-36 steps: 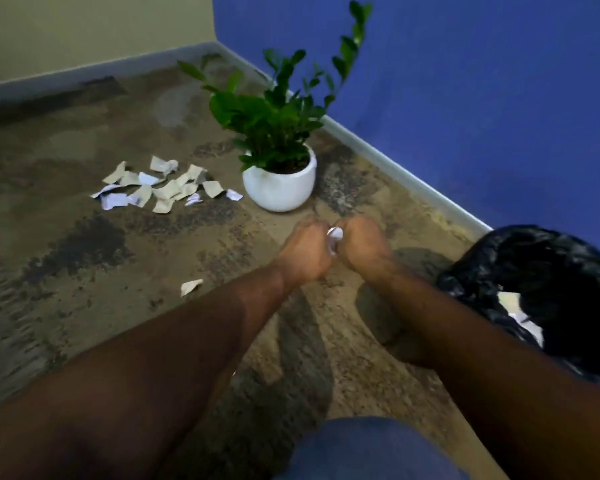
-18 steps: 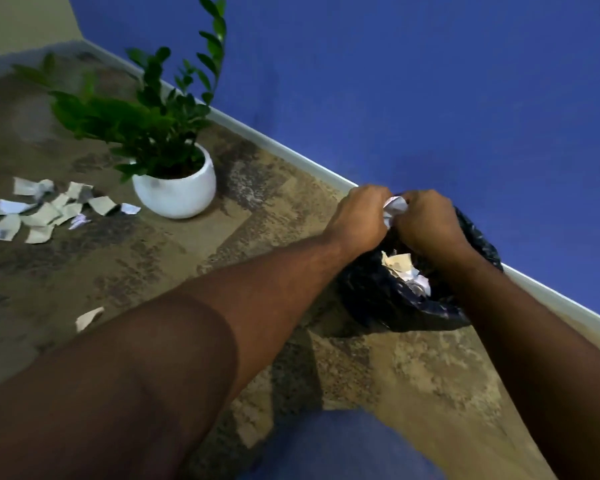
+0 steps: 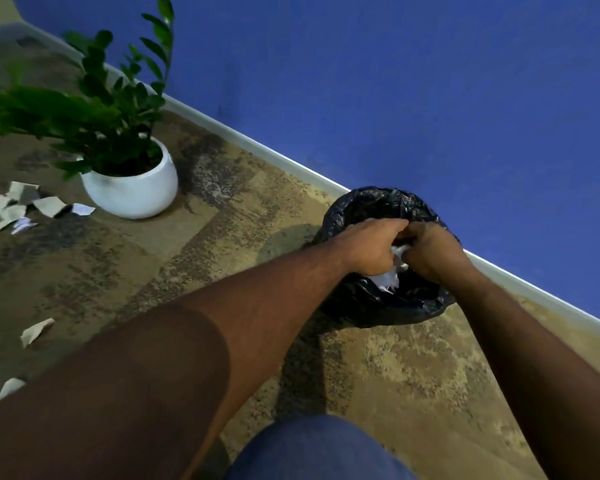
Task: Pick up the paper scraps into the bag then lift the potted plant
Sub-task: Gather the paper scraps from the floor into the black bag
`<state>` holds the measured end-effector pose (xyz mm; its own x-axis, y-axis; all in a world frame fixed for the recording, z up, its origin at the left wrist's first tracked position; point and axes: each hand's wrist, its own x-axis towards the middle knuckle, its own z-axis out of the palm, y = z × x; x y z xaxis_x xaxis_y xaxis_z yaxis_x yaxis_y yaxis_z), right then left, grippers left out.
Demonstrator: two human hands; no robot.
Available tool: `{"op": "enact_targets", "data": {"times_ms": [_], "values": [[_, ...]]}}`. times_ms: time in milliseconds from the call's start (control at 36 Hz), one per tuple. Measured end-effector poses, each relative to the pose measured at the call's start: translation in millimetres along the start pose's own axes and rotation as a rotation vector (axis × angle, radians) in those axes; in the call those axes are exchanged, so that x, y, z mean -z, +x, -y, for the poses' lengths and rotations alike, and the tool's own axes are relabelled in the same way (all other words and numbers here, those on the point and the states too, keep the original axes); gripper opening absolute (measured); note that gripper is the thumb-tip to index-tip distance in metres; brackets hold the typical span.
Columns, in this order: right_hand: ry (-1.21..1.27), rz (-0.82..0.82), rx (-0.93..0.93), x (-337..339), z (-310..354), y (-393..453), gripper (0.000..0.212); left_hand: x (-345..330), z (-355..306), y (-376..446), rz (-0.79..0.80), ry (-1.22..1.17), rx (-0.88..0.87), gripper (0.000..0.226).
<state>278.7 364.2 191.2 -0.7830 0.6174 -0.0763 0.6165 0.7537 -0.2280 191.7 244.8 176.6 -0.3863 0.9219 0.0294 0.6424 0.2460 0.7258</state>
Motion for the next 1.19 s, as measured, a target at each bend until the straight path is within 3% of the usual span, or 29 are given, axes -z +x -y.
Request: {"op": "enact_targets", "data": {"times_ms": [111, 361, 472, 584, 778, 917, 1195], "values": [[-0.004, -0.009, 0.001, 0.5, 9.1, 3.3, 0.024, 4.9, 9.4, -4.0, -0.124, -0.037, 0.001, 0.047], [0.097, -0.26, 0.302, -20.7, 86.4, 1.2, 0.026, 29.2, 59.3, -38.0, -0.465, -0.065, 0.078, 0.038], [0.093, -0.27, 0.402, -51.8, 127.6, 2.5, 0.024, 36.7, 104.8, -71.7, -0.569, 0.022, 0.19, 0.039], [0.126, -0.144, 0.547, -88.8, 170.8, 1.8, 0.023, 43.6, 151.6, -118.8, -0.593, 0.104, 0.314, 0.037], [0.045, 0.23, 0.713, -154.6, 245.2, -20.3, 0.035, 50.6, 211.1, -209.4, -0.55, 0.123, 0.575, 0.039], [0.026, 0.356, 0.836, -198.8, 290.2, -51.7, 0.041, 45.1, 241.8, -276.7, -0.608, 0.153, 0.735, 0.037], [-0.198, 0.715, 1.149, -277.3, 350.8, -119.4, 0.112, 25.3, 276.3, -421.2, -0.689, 0.146, 1.018, 0.043]]}}
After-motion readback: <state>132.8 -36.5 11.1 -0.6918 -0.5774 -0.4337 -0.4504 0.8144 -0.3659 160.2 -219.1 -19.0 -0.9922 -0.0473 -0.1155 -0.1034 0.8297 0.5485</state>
